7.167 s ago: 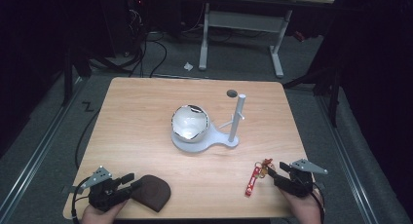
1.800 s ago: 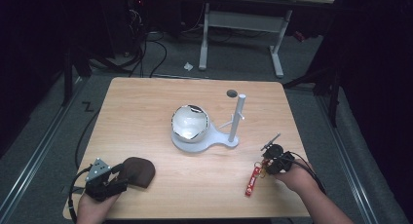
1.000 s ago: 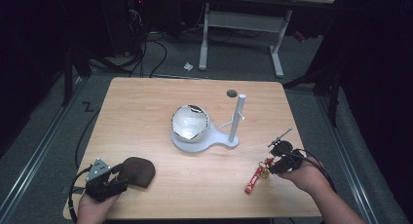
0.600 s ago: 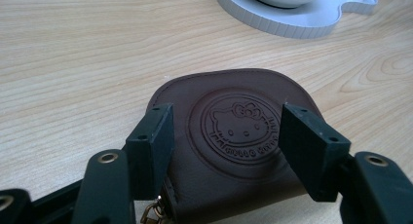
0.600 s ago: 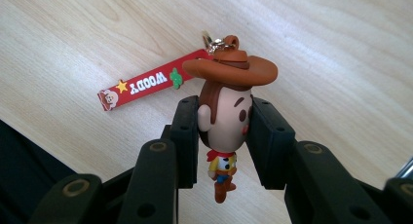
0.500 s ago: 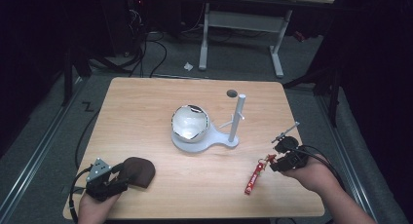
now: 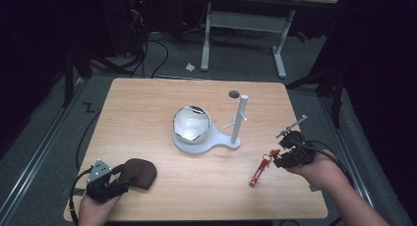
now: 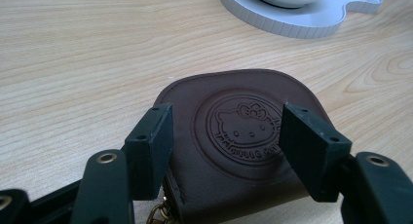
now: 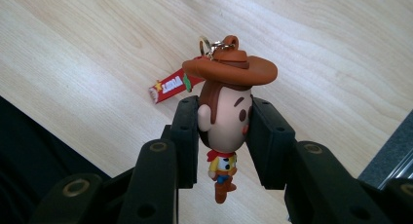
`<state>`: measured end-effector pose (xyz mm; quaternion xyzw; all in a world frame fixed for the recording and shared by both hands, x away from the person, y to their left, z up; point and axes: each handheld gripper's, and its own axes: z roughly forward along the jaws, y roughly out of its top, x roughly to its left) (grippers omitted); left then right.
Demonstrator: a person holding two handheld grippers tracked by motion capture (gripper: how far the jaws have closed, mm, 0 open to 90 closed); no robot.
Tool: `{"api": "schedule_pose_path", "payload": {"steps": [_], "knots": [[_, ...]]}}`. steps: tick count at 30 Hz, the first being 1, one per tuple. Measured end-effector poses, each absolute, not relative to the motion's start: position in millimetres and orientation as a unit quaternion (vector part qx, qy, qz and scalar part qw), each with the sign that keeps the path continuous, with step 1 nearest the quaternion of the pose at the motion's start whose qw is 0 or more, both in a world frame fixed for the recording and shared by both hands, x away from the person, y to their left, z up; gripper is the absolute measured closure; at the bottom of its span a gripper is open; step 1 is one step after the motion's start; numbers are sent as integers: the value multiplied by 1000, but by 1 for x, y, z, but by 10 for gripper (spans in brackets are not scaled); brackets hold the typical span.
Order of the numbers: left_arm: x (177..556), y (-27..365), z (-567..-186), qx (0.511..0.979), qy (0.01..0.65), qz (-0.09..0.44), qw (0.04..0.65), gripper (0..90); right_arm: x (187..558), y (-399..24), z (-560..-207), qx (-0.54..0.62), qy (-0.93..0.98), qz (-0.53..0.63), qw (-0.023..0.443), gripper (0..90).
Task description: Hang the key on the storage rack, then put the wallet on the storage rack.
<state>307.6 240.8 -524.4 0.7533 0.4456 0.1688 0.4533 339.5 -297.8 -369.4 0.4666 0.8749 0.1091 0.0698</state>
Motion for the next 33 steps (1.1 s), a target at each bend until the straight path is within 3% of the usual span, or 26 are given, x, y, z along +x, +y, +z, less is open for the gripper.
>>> {"api": "schedule_pose_path", "payload": {"steps": [16,33], "knots": [[307,242,-524,748,447,170,459,365,339,-286,-334,451,880,122,91,667],[314,240,-523,752,438,168,463,363,353,-262,-323,427,891,120,98,667]]}}
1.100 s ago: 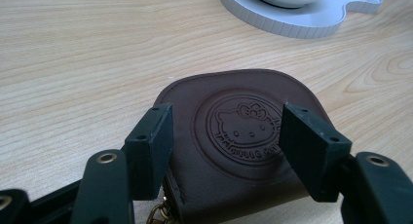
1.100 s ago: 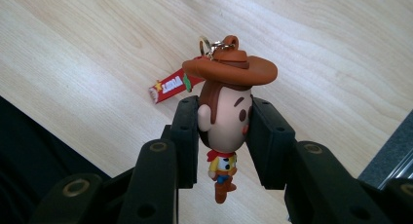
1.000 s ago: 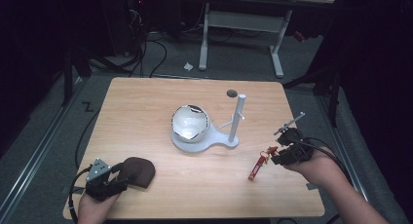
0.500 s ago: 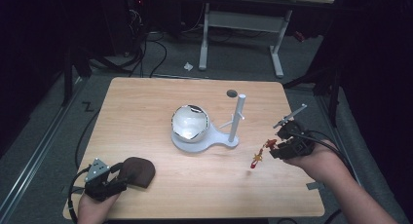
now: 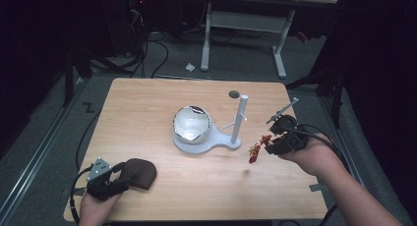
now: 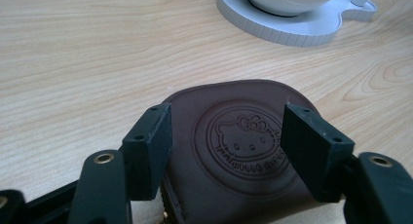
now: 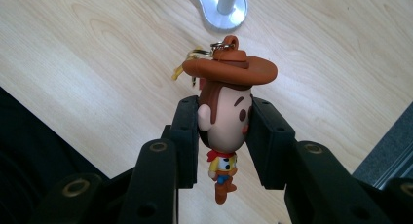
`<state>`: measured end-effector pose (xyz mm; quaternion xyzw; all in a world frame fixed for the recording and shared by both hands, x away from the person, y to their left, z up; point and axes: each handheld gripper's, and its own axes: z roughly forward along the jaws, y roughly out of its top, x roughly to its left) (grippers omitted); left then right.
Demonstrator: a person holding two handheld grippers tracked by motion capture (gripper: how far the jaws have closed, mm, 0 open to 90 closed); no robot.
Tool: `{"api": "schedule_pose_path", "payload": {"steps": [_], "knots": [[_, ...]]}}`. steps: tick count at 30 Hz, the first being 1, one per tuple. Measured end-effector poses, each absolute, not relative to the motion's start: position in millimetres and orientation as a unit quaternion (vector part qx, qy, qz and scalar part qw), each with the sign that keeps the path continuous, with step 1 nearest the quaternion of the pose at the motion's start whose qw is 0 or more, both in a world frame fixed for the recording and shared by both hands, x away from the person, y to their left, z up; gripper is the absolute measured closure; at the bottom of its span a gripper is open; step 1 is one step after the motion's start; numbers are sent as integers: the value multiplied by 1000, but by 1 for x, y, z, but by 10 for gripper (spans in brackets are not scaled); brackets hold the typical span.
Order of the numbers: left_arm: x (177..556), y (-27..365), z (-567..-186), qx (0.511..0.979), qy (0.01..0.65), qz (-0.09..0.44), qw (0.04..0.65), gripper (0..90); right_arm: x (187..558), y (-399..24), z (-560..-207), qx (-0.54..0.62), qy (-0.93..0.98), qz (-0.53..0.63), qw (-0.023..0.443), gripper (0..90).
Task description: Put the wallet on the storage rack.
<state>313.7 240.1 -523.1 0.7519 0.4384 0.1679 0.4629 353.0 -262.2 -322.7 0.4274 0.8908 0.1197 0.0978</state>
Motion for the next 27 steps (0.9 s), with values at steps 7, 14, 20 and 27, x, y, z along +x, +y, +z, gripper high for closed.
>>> {"api": "schedule_pose_path", "payload": {"steps": [7,14,20,27], "knots": [[312,241,-522,751,438,168,465,362,364,-253,-313,423,892,126,98,667],[310,241,-520,751,437,171,464,361,369,-245,-305,416,895,129,97,667],[309,245,-522,746,444,168,467,361,374,-238,-297,411,897,135,95,667],[310,246,-521,746,443,169,467,361,380,-230,-287,403,900,130,101,667]]}}
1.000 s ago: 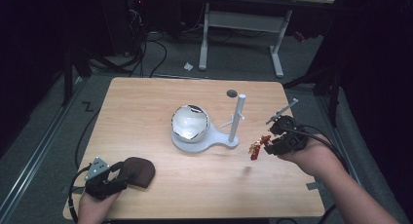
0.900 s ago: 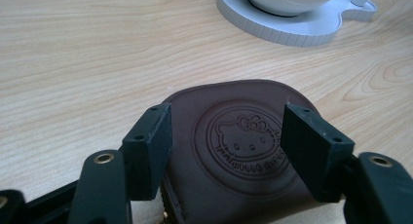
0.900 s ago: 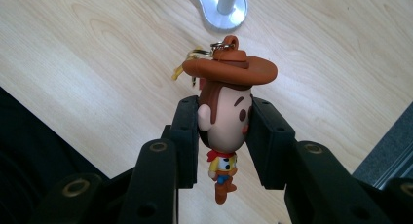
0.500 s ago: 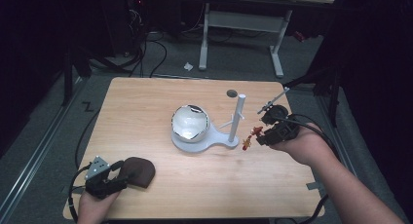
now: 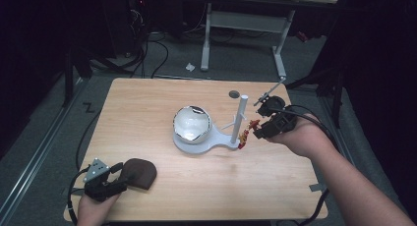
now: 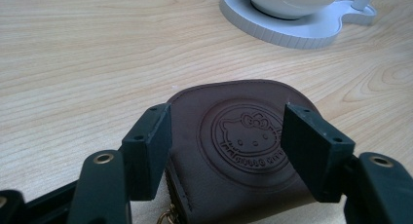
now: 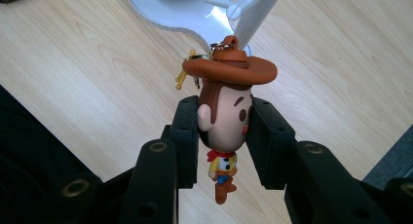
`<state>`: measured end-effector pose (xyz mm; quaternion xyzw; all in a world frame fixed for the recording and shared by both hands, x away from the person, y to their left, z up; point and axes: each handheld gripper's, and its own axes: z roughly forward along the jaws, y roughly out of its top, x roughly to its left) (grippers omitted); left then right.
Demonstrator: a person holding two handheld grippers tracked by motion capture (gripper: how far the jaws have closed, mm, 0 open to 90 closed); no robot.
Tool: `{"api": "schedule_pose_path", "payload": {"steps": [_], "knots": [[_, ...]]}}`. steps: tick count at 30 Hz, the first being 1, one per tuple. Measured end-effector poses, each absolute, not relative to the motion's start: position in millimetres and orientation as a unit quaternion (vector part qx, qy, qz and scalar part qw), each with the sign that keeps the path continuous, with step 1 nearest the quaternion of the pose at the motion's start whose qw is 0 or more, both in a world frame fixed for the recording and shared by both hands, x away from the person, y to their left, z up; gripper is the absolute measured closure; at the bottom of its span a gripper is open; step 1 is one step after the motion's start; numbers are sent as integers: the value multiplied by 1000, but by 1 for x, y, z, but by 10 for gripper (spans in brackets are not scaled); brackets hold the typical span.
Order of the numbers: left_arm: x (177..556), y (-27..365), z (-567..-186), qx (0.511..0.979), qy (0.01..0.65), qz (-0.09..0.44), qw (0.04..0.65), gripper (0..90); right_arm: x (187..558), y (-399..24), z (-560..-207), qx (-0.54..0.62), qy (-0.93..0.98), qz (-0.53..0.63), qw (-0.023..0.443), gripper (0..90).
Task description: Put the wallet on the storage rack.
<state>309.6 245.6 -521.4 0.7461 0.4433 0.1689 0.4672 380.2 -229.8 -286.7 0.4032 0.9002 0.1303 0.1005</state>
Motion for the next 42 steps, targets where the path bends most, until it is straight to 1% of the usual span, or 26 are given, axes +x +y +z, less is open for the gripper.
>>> {"api": "schedule_pose_path", "payload": {"steps": [12,25,34,42], "knots": [[309,247,-521,744,444,169,469,360,387,-222,-276,401,898,135,115,667],[308,248,-521,744,444,167,470,360,397,-226,-269,416,888,144,130,667],[307,249,-520,742,446,168,471,360,406,-230,-283,428,884,139,128,667],[308,248,-520,743,445,167,470,360,404,-238,-297,438,879,142,123,666]]}}
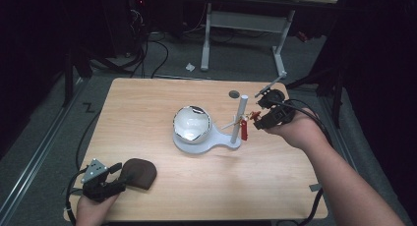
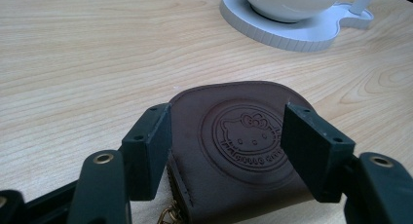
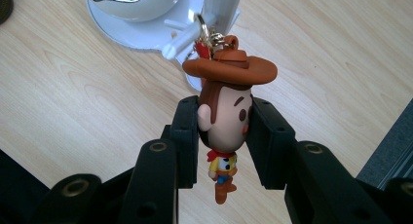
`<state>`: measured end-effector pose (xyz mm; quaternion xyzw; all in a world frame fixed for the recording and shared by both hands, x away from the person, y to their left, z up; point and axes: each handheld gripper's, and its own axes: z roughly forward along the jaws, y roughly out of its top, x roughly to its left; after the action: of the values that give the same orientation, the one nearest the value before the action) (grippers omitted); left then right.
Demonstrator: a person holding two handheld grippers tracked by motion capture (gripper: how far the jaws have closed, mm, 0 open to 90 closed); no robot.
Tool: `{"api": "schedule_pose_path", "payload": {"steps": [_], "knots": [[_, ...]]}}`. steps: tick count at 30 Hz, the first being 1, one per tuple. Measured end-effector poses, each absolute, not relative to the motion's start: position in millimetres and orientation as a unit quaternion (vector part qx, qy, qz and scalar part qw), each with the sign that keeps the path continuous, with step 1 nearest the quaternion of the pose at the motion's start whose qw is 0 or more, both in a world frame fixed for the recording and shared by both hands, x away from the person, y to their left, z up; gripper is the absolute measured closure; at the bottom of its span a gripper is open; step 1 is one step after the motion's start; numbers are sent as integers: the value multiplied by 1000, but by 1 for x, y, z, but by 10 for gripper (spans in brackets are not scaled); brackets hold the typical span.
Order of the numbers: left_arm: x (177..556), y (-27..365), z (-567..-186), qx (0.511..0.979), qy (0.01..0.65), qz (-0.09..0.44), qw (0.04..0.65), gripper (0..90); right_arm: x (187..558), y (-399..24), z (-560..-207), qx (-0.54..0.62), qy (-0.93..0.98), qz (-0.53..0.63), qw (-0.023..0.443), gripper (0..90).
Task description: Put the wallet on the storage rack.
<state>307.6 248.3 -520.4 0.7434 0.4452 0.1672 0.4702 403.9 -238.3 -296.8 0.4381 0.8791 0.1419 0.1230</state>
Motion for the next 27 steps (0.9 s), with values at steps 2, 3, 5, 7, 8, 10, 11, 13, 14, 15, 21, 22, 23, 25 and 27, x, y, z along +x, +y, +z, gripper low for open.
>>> {"api": "schedule_pose_path", "payload": {"steps": [2,3,5,7,8,10,11,13,14,15,21,22,23,25,27], "knots": [[308,248,-521,744,445,168,469,360,403,-242,-303,443,876,144,121,666],[307,247,-520,744,445,169,468,360,403,-243,-306,444,876,144,120,666],[306,247,-520,743,446,169,469,360,403,-245,-312,449,873,147,116,666],[306,247,-521,744,447,169,467,360,403,-248,-317,449,873,149,117,665],[306,247,-521,744,448,168,466,360,403,-248,-319,452,872,150,115,665],[306,247,-522,746,447,169,464,360,402,-250,-324,452,871,155,114,665],[306,246,-521,746,447,169,465,360,402,-251,-327,454,870,157,112,665],[306,246,-521,746,446,170,464,360,402,-253,-333,455,869,159,110,664],[306,246,-521,746,447,170,464,361,403,-254,-337,454,870,159,111,664],[306,246,-521,745,447,170,464,361,403,-254,-339,453,870,161,112,664],[305,247,-522,744,449,171,464,361,402,-255,-360,454,867,174,106,663],[305,247,-522,745,449,171,464,361,402,-254,-362,455,866,176,106,663],[306,246,-522,745,448,171,463,361,402,-255,-366,457,865,176,103,663],[306,246,-522,746,447,171,463,360,404,-255,-372,458,865,178,101,661],[307,246,-523,748,447,171,460,360,406,-255,-377,460,863,184,98,662]]}}
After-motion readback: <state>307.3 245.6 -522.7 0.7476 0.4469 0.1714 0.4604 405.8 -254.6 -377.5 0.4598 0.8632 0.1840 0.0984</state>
